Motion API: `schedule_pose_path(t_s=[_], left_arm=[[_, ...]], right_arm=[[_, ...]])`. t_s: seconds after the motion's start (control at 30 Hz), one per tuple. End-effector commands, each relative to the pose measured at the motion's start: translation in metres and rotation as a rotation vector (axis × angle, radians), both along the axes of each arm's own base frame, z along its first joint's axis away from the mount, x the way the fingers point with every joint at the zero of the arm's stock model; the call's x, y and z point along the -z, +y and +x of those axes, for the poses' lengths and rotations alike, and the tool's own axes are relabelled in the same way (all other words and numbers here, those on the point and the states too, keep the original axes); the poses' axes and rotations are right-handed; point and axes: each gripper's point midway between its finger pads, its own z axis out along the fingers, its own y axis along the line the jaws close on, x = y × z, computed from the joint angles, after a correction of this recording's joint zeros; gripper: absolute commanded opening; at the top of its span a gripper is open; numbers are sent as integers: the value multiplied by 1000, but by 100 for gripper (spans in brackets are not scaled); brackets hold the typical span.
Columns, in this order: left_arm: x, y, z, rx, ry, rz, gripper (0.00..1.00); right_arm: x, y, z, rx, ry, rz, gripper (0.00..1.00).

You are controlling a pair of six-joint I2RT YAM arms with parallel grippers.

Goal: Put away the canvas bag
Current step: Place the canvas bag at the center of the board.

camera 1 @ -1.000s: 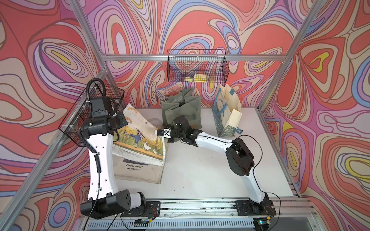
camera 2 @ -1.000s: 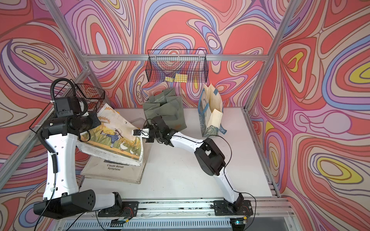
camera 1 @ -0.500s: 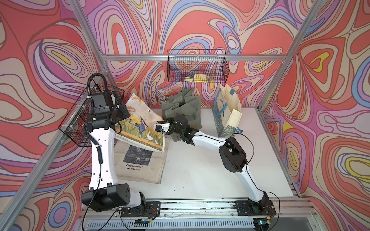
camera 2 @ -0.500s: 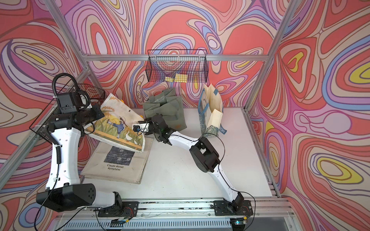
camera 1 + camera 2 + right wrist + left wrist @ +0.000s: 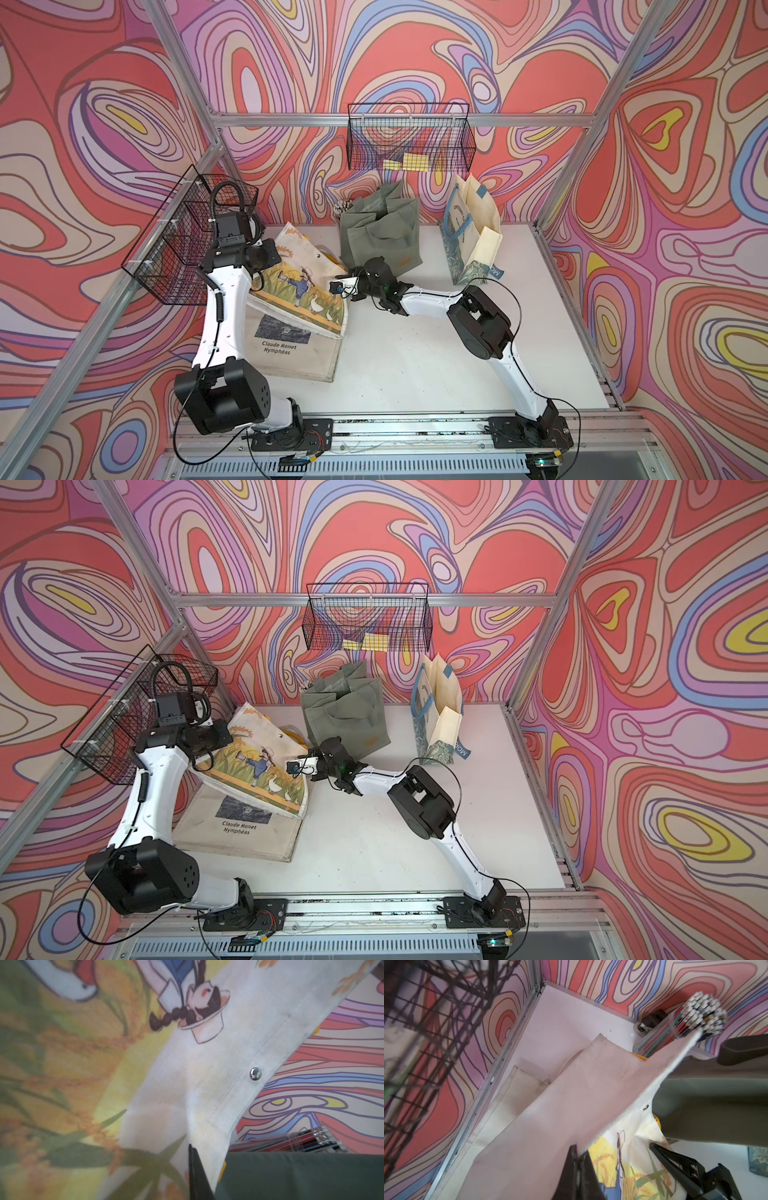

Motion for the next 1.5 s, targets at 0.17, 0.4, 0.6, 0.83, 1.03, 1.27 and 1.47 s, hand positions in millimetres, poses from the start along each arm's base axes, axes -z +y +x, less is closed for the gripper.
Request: schedule_pose_path(t_s=[0.17,0.4,0.6,0.83,1.03,1.27,1.47], left_arm=[[10,14,-17,-49,66,76,11],[16,27,-46,-144,95,145,41],[14,25,-62,-156,75,157,50],[23,6,-72,-97,73,80,52],[67,-19,-75,-52,133,-73,52],[102,-33,-69,-49,188,-196,51],[131,-37,-66,-93,234,-274,51]], right_arm=[[-36,6,-38,-70,90,98,0],[-15,4,-60,-97,156,94,0],[6,12,-71,-109,208,101,0],[31,19,-84,-125,250,35,12],[38,25,-80,-146,227,1,37],[20,3,-77,-83,198,-18,98],[5,-16,-74,-10,212,-45,98]])
